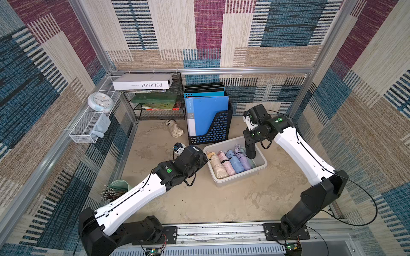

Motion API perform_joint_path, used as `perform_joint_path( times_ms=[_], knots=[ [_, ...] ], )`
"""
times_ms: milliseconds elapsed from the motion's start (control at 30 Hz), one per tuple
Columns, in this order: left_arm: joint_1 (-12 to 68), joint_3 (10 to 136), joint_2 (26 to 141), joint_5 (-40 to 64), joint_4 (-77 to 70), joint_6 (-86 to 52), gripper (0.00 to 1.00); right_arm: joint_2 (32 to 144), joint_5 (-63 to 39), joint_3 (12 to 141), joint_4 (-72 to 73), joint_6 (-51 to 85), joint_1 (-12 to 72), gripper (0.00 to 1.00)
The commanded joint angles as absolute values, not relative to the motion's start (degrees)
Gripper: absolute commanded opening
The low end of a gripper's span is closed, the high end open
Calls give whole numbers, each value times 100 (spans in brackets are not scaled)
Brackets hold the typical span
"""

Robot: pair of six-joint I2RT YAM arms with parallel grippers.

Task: Put the umbrella into the storage box
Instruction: Place the umbrella in the storage box.

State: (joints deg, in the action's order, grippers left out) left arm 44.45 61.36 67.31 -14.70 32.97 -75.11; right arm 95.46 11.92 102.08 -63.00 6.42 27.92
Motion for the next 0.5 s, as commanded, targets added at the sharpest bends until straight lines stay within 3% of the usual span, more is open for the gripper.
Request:
perform_joint_path(
  times_ms=[0, 300, 467],
  knots=[
    [4396, 6126, 6715, -1402, 3415, -7318, 75, 9733, 1573, 10161, -6459, 463, 2794, 0],
    [4298, 6073, 6688, -1389, 3594, -7255, 74, 10275, 2107, 9716, -6326, 472, 2831, 1],
    [4254, 6091, 6745, -1389, 3664, -7233, 75, 10292, 1991, 9419, -5989, 519, 2856, 22]
  ],
)
